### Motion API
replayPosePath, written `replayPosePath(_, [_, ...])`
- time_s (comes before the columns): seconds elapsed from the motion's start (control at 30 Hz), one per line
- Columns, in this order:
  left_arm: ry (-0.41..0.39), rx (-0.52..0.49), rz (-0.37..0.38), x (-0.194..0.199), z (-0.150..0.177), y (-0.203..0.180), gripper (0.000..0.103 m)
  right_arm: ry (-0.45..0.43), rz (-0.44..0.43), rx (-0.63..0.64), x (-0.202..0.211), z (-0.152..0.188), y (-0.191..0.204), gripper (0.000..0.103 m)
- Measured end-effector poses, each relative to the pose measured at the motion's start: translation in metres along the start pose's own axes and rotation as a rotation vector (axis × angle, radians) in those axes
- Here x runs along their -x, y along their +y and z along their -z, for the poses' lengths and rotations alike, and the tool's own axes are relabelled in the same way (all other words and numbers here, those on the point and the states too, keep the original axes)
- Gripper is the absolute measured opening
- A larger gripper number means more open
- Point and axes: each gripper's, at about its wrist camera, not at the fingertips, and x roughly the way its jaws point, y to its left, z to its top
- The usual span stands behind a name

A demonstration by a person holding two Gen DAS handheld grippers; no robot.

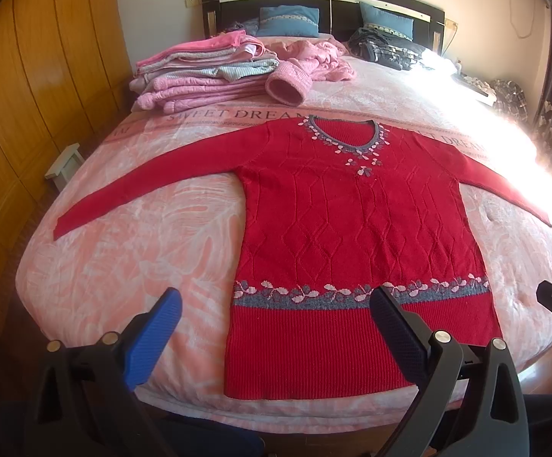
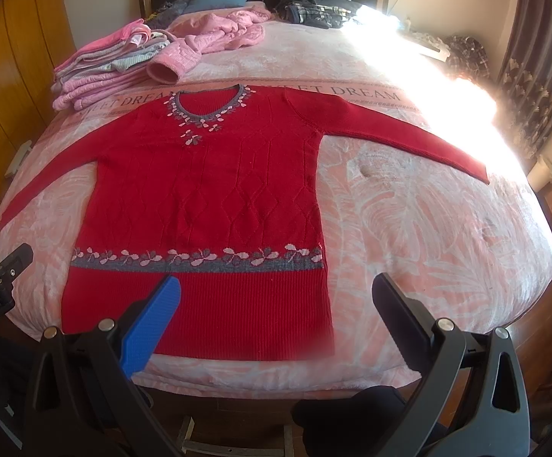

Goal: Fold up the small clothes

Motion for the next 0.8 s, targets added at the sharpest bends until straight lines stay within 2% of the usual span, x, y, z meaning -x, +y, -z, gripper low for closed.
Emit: replayPosePath(0.8, [-0.002, 0.000, -0.004, 0.0000, 0.0000, 0.0001, 0.099, -0.004, -0.001, -0.003, 0.0020, -0.0018, 0.0006, 0.100])
